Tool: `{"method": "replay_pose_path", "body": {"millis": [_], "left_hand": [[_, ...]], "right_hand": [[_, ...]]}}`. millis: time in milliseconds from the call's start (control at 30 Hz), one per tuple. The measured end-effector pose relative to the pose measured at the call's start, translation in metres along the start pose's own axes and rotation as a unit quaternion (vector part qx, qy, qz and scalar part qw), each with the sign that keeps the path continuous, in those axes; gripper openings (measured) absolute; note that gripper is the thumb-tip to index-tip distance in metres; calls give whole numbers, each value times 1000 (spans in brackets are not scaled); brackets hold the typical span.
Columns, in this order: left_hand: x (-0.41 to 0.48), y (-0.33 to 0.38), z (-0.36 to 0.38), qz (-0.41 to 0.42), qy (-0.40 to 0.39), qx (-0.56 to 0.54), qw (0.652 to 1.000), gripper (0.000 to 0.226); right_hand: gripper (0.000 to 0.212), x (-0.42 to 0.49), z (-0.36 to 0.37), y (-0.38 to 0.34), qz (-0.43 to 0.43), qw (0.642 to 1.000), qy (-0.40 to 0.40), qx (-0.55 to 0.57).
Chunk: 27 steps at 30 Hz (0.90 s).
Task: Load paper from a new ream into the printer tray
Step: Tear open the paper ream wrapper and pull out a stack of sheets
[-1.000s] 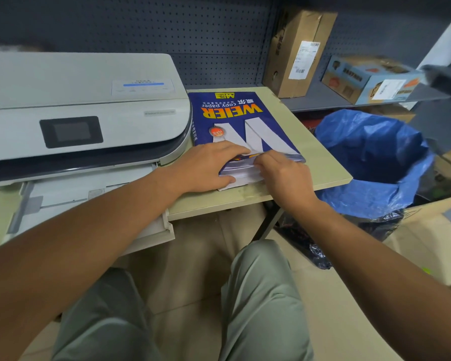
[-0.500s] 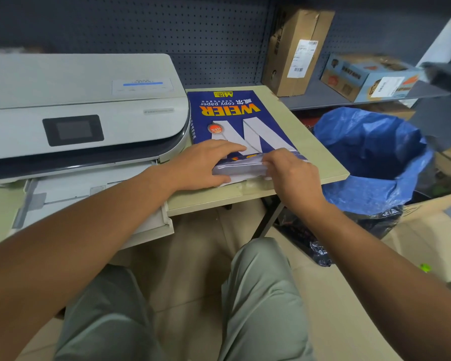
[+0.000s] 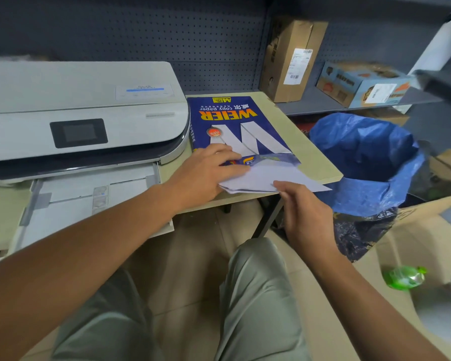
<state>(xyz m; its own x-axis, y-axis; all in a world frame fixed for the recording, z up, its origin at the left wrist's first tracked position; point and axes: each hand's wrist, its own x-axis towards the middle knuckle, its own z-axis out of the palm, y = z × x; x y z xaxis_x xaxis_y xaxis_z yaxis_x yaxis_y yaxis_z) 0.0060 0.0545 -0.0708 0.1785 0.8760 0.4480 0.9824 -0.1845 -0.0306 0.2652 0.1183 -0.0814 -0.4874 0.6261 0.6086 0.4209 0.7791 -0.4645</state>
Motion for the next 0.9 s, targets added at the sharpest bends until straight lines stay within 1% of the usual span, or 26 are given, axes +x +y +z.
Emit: {"method": "replay_pose_path", "body": {"millis": [133,200,267,367,400,467,533,567,667,700,733,800,833,900], "left_hand": [[-10,12,1,32,1,-1,999,53],[-15,16,1,24,11,-11,1000,55],[-20,18,0,13,20,-17,1000,61],[-26,18,-1,11,31,-30,999,64],[-27,19,-1,13,35,-34,999,62],[-30,21,-1,16,41,-38,998,56],[-33,26,-2,15,44,-42,998,51],[-34,28,-2,14,45,-47,998,51],[-38,34,-3,16,51,-51,997,55],[-39,36,-4,20,52,-47,997,54],[-40,37,-5,24,52,-41,998,52],[-43,39,-9,32,46,-29,998,44],[-45,40,-11,36,42,-26,998,42],[-49,43,-16,40,33,-18,998,43]], "right_hand": [[28,-13,-14,-2,-28,1000,3,8],[33,-14,-27,0,-30,1000,8,-2],[39,-9,-44,5,-9,1000,16,-17],[42,6,-66,16,33,998,13,-44],[42,11,-71,19,57,998,1,-39],[38,22,-74,25,131,991,-42,5],[31,32,-71,30,212,969,-110,68],[33,37,-68,35,237,957,-147,77],[53,44,-55,45,250,936,-248,0],[54,45,-49,46,257,931,-258,-1],[54,46,-45,46,267,928,-258,21],[51,46,-39,42,284,920,-251,101],[48,45,-37,40,287,915,-250,134],[43,44,-35,37,273,918,-244,151]]}}
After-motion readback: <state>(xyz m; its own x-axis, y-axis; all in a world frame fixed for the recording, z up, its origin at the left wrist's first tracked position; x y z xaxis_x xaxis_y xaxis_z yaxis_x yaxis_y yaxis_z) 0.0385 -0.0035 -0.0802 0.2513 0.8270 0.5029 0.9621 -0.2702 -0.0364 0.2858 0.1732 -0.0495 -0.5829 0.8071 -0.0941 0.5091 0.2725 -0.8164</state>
